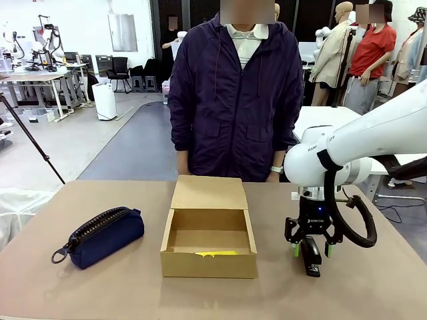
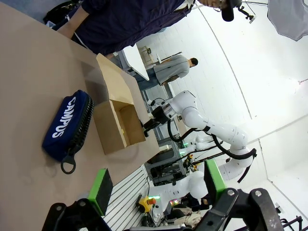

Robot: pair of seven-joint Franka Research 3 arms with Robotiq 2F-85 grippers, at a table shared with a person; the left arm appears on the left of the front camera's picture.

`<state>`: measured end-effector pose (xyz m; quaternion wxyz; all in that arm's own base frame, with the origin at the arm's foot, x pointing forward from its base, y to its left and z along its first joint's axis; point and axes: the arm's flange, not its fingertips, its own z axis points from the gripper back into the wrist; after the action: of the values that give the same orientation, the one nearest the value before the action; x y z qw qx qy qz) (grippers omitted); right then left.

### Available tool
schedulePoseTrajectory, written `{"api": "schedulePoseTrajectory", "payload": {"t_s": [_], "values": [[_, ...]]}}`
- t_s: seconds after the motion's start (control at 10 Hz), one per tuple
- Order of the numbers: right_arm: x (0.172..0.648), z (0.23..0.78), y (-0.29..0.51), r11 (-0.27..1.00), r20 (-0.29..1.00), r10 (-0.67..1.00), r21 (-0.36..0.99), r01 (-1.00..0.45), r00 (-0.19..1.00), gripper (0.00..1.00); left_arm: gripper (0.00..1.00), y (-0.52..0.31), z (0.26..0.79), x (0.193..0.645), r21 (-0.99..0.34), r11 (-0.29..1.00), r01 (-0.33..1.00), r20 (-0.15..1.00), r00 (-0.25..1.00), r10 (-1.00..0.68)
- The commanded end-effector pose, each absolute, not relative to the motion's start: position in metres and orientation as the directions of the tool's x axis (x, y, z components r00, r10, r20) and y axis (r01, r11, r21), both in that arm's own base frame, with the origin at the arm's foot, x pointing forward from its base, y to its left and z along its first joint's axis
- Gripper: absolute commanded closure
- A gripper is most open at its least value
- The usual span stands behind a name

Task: Pack the items into the box.
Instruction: Pick up the item specified by the human and place it in the Mailer Box.

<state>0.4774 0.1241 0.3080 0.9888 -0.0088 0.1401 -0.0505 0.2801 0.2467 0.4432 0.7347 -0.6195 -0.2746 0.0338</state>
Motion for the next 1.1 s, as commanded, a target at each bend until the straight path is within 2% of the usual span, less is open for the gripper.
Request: {"api": "schedulePoseTrajectory", "payload": {"t_s": [0.0, 0.8, 1.0], "values": [[0.476, 0.313, 0.126, 0.992, -0.289, -0.116, 0.004, 0.122, 0.95, 1.0, 0.0, 0.247, 0.444, 0.278, -0.928, 0.223, 0.299, 0.366, 0.846, 0.387], [0.476, 0.316, 0.124, 0.995, -0.279, -0.09, 0.01, 0.096, 0.956, 1.0, 0.0, 0.247, 0.444, 0.278, -0.928, 0.223, 0.299, 0.366, 0.846, 0.387], [0.478, 0.347, 0.117, 0.998, -0.219, -0.049, 0.022, 0.056, 0.974, 1.0, 0.0, 0.247, 0.444, 0.278, -0.928, 0.223, 0.299, 0.366, 0.846, 0.387]]}}
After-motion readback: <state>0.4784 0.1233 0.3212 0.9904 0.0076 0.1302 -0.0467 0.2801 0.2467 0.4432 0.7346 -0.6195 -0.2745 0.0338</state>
